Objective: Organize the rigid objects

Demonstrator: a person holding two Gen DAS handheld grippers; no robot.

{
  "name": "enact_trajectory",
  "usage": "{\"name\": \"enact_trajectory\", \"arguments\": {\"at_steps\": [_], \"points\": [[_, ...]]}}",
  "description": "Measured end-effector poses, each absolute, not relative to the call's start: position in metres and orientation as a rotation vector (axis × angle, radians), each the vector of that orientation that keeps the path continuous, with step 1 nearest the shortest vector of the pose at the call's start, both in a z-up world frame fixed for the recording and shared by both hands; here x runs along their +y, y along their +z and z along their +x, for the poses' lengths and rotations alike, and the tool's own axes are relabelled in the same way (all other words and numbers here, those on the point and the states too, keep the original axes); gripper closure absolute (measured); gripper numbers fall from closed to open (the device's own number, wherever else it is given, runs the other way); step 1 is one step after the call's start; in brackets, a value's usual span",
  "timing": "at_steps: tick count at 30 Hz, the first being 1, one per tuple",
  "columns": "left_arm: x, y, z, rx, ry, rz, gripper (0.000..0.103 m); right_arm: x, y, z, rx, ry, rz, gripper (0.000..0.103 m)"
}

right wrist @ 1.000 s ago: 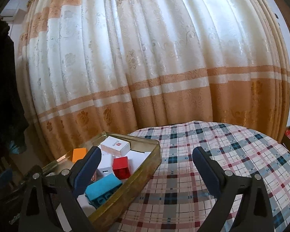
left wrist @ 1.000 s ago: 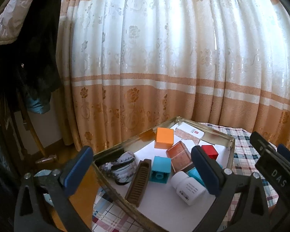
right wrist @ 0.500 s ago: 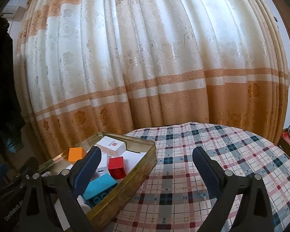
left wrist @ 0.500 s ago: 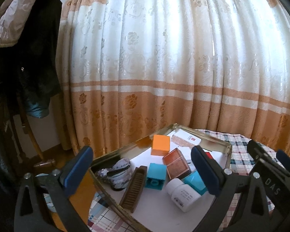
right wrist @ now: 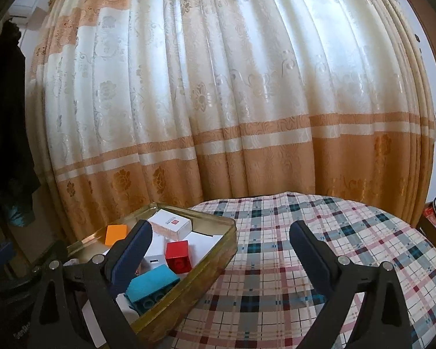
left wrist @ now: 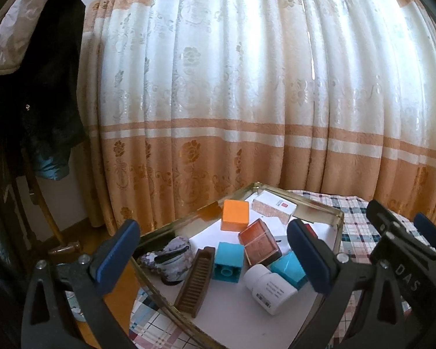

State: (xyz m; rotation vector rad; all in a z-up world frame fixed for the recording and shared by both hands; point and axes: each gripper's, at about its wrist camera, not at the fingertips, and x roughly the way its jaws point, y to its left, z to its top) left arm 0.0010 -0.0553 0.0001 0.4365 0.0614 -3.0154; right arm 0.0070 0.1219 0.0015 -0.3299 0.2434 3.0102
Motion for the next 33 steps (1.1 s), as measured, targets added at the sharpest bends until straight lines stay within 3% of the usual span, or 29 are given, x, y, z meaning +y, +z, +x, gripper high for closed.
{"name": "enact_trajectory", "arguments": {"at_steps": [33], "points": [[-0.0598, -0.0004, 0.002, 0.091, -2.993, 0.441, 0.001, 0.1144, 0.0015, 0.0027, 0.18, 3.033, -0.337, 0.006]]}}
